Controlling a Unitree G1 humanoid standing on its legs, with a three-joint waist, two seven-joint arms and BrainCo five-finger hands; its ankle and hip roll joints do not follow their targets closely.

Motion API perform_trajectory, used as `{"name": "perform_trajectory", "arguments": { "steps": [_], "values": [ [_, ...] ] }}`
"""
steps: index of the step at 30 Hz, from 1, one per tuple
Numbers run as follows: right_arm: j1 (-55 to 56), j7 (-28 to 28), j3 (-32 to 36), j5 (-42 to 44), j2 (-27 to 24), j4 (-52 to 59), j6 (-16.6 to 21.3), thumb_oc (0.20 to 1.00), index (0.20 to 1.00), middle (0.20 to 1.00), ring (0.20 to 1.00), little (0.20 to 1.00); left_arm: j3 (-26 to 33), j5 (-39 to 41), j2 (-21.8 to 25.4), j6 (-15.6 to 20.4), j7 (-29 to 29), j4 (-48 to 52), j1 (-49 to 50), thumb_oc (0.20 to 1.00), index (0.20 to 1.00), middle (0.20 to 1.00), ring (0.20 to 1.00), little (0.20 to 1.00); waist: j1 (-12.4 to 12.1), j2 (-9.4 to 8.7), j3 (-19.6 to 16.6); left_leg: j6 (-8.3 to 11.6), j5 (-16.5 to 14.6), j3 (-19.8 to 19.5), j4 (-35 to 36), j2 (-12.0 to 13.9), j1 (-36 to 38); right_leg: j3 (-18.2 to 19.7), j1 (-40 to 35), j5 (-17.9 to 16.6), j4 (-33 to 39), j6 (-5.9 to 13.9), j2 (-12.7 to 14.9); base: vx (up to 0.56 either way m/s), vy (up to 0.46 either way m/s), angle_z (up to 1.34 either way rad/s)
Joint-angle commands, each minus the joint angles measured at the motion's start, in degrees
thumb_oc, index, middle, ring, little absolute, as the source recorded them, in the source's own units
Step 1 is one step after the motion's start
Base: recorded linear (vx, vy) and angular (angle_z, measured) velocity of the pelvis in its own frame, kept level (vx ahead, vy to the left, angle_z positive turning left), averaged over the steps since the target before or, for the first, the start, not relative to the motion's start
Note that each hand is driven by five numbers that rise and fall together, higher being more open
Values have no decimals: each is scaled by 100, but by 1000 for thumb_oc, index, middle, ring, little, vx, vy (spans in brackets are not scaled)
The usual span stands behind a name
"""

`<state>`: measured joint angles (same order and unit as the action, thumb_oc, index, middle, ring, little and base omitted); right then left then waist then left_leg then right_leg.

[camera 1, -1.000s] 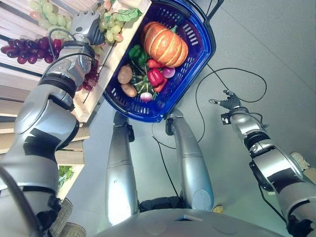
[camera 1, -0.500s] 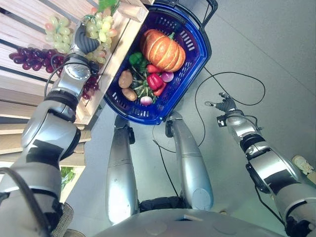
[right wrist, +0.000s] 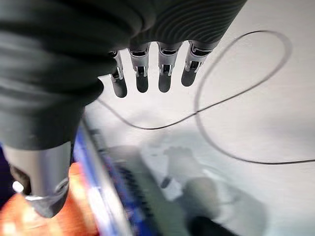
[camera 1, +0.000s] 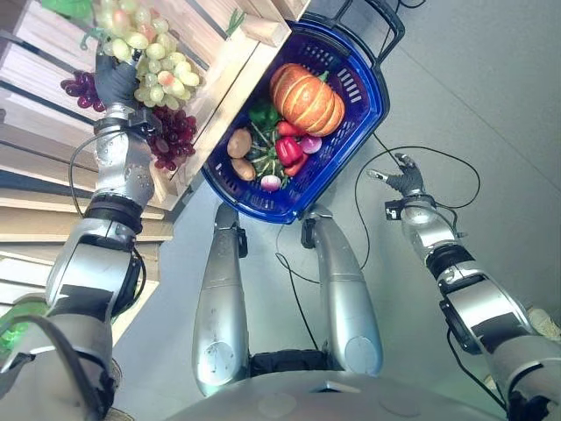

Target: Pick up fruits and vegetables into the basket

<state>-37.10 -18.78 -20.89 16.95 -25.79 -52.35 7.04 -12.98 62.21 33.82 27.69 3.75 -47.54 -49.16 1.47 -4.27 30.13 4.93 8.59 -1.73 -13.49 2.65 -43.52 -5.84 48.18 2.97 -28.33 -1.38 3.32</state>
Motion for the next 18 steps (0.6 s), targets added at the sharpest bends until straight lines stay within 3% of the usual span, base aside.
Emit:
{"name": "perform_trajectory", "arguments": {
  "steps": [1, 3, 9, 14, 18],
  "values": [
    [372, -345, 161, 183, -294, 755, 284, 1000, 1000, 1000, 1000, 1000, 481, 480, -282, 649, 404, 610, 109, 200, 200, 200, 200, 200, 83, 230, -34, -152, -951, 3, -777, -301, 74, 49, -416, -190, 616, 484, -94, 0, 0, 0],
    [474, -495, 147, 120, -300, 1662, 361, 1000, 1000, 1000, 1000, 1000, 640, 678, -387, 793, 663, 1116, 271, 200, 200, 200, 200, 200, 84, 213, -34, -153, -976, -3, -777, -315, 100, 31, -450, -171, 625, 485, -70, 0, 0, 0],
    [633, -398, 312, -399, -156, 2901, 615, 1000, 1000, 1000, 1000, 1000, 807, 692, -678, 957, 1110, 1888, 516, 200, 200, 200, 200, 200, 90, 237, -34, -174, -980, 1, -732, -345, 170, 21, -537, -131, 659, 493, -47, 1, 2, 1],
    [633, -132, 387, -857, 33, 3837, 718, 1000, 1000, 1000, 1000, 1000, 846, 446, -1066, 926, 1407, 2623, 666, 200, 200, 200, 200, 200, 73, 316, -34, -201, -961, 37, -684, -370, 208, 2, -580, -97, 673, 503, 5, 6, 30, 0],
    [521, 93, 340, -1120, 50, 4510, 676, 1000, 1000, 1000, 1000, 1000, 758, 127, -1167, 826, 1318, 3309, 756, 200, 200, 200, 200, 200, 54, 377, -34, -211, -925, 76, -628, -381, 226, -4, -592, -91, 689, 505, 32, 5, 28, 1]
  ]
}}
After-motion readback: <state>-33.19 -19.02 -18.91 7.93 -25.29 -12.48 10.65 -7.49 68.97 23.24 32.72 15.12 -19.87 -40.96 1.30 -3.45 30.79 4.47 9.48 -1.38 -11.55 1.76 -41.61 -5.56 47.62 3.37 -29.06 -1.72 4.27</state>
